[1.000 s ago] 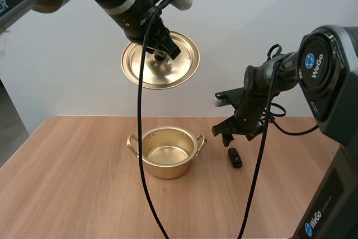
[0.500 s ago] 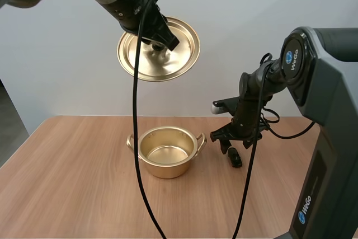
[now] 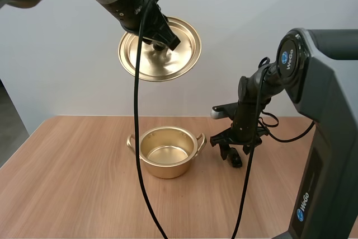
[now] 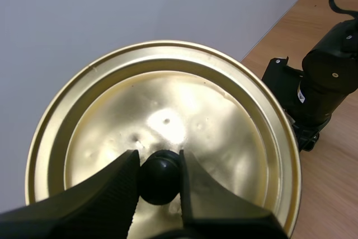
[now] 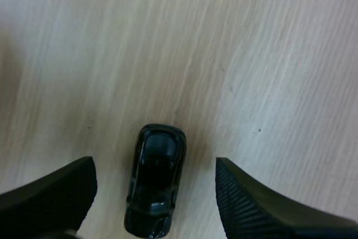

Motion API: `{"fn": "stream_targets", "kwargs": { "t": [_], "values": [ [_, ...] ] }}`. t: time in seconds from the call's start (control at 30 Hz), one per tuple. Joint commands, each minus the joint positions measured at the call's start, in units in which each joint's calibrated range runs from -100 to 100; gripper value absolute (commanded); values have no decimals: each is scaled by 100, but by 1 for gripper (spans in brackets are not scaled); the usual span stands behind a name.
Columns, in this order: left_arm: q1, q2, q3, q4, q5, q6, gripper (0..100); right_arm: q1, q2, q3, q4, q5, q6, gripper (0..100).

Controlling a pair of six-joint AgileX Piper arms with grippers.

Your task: Open the pot, put the car inside, and close it

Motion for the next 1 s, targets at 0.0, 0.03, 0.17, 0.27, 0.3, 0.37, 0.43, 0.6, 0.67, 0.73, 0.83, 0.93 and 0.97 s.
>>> {"fn": "stream_targets", "kwargs": {
  "t": [0.0,0.03,0.17,0.27,0.3,0.37,0.43,0.6,0.67,0.73,0.83,0.93,0.97],
  "values": [
    [0,-10,1,0,1,-2,0,-2,26,-10,4,-64,6,100],
    [0,-24,1,0,-24,-2,0,-2,26,-10,4,-62,6,100],
    [0,-60,1,0,-95,-2,0,-2,26,-10,4,-39,6,93],
    [0,-65,1,0,-106,-2,0,-2,26,-10,4,4,6,84],
    [0,-65,1,0,-123,-2,0,-2,26,-10,4,24,14,72],
    [0,-65,1,0,-123,-2,0,-2,26,-10,4,24,58,55],
    [0,-65,1,0,-123,-2,0,-2,26,-10,4,24,86,38],
    [0,-65,1,0,-123,-2,0,-2,26,-10,4,24,86,29],
    [0,-65,1,0,-123,-2,0,-2,26,-10,4,24,86,29],
    [0,-65,1,0,-141,-2,0,-2,26,-10,4,103,86,29],
    [0,-102,1,0,-299,-20,0,-2,-141,-27,-7,120,86,29],
    [0,-178,-81,0,-407,-99,0,-2,-474,-318,-7,484,86,29],
    [0,-209,-146,0,-383,-110,0,-2,-615,-444,-7,634,86,29]
  ]
}}
